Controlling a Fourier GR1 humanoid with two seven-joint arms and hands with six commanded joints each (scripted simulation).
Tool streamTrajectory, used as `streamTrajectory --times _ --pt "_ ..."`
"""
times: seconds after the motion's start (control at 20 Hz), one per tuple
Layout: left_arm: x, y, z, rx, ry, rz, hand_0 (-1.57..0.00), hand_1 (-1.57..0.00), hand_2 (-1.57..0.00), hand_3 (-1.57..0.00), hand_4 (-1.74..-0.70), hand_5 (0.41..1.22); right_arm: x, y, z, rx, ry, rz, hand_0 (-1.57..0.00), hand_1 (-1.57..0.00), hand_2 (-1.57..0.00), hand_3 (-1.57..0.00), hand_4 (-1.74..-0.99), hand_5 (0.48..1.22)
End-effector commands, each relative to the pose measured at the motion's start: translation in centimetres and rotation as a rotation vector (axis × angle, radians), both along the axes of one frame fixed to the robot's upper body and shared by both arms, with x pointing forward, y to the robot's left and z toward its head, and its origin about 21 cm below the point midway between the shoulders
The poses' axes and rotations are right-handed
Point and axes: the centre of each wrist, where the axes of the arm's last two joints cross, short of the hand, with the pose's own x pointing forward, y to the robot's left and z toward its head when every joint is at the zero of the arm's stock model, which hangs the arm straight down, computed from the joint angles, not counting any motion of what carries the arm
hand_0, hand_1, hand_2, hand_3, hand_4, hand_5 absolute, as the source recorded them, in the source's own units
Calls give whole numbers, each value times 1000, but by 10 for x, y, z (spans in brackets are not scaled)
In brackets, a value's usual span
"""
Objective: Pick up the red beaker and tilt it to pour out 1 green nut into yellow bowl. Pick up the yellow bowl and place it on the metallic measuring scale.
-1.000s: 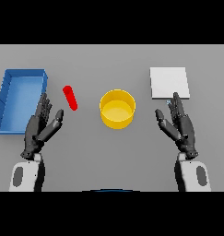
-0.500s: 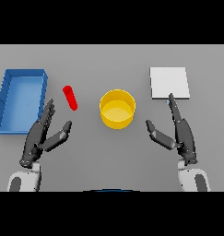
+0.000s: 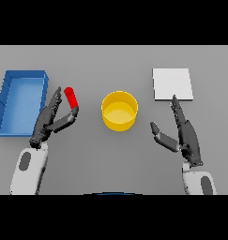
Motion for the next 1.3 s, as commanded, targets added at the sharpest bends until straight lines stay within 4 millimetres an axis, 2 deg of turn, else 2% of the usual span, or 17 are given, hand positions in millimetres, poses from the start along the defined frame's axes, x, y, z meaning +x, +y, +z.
streamTrajectory --times 0.0,0.4,0.6,0.7,0.85,0.95,1.05,1.1,1.15,1.25 --pt "5 2 -1 1 -11 -5 1 1 1 1 -1180 636 1 -1 1 1 -12 6 1 1 1 1 -1229 626" --pt "42 -14 1 60 -5 -24 1 1 1 1 -1197 663 -2 -1 -1 4 -6 6 1 1 1 1 -1231 633" --pt "54 -20 -6 57 -2 -16 1 1 1 1 -1207 673 -4 -3 -1 1 -13 0 1 1 1 1 -1240 639" --pt "60 -22 -8 37 -13 -16 1 1 1 1 -1228 687 -8 -4 -3 3 -2 -2 1 1 1 1 -1242 642" --pt "65 -20 -17 -30 -44 6 1 1 1 1 -1285 708 -2 -6 3 11 10 -12 1 1 1 1 -1246 645" --pt "69 -28 -21 -62 -40 5 -4 -7 -54 -37 -1328 738 -4 -3 2 12 -2 -8 1 1 1 1 -1244 644" --pt "72 -36 -23 -84 -52 26 -207 -230 -287 -254 -1401 787 -7 -4 2 4 -8 -12 1 1 1 1 -1240 645" --pt "71 -39 -25 -81 -65 39 -379 -406 -457 -518 -1410 874 -5 -5 3 -2 1 -19 1 1 1 1 -1236 647" --pt "73 -40 -25 -57 -56 64 -551 -588 -662 -728 -1471 943 -2 -7 4 -1 11 -25 1 1 1 1 -1237 648" --pt "72 -45 -27 9 -93 54 -918 -941 -989 -984 -1558 1043 -3 -8 3 8 12 -21 1 1 1 1 -1239 648"
